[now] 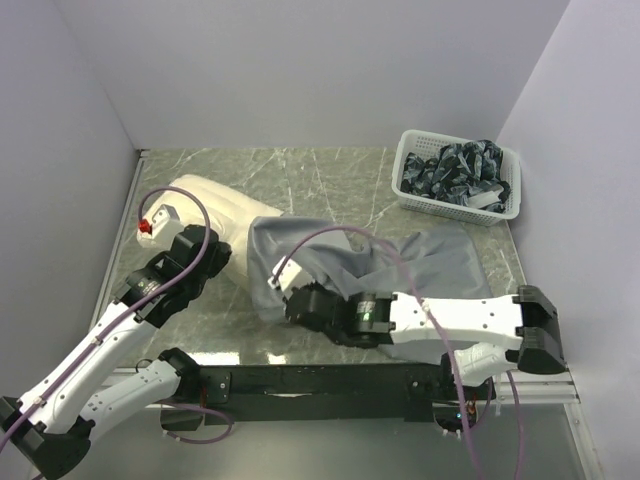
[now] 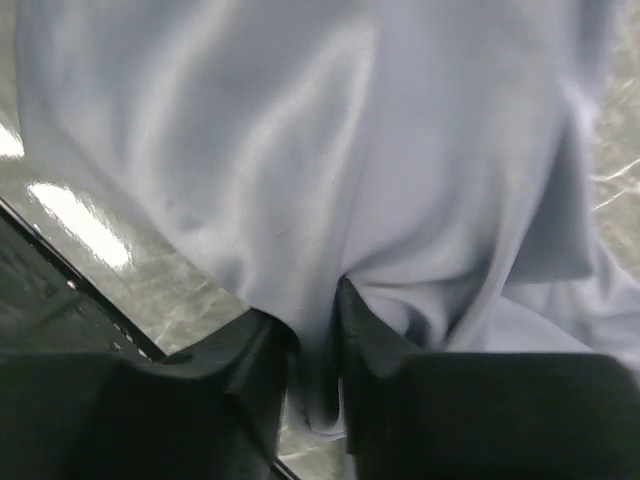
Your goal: Put the pillow into the pillowcase
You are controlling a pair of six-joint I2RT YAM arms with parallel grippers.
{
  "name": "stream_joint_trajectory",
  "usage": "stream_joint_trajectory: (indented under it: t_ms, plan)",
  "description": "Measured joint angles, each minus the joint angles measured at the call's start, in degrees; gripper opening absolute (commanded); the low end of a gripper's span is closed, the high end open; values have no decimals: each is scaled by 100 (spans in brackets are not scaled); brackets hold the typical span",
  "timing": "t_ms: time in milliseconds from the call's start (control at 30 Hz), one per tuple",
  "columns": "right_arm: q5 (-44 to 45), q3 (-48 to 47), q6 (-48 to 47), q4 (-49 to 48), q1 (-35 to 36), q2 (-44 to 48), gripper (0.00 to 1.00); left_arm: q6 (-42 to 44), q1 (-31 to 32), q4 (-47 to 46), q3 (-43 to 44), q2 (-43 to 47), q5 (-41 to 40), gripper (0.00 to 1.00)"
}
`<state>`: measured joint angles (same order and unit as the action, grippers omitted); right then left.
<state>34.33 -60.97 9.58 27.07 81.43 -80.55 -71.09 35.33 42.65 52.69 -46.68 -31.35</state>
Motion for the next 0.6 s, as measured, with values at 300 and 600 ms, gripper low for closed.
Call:
stream_joint_trajectory:
  t_ms: [300, 600]
  plan:
    - [-1596, -2745, -501, 1019, -1237, 568, 0, 422, -9, 269, 343, 61, 271, 20]
    - [-3609, -3707, -280, 964, -3401, 282, 44, 848, 2, -168, 1224, -553, 603, 1]
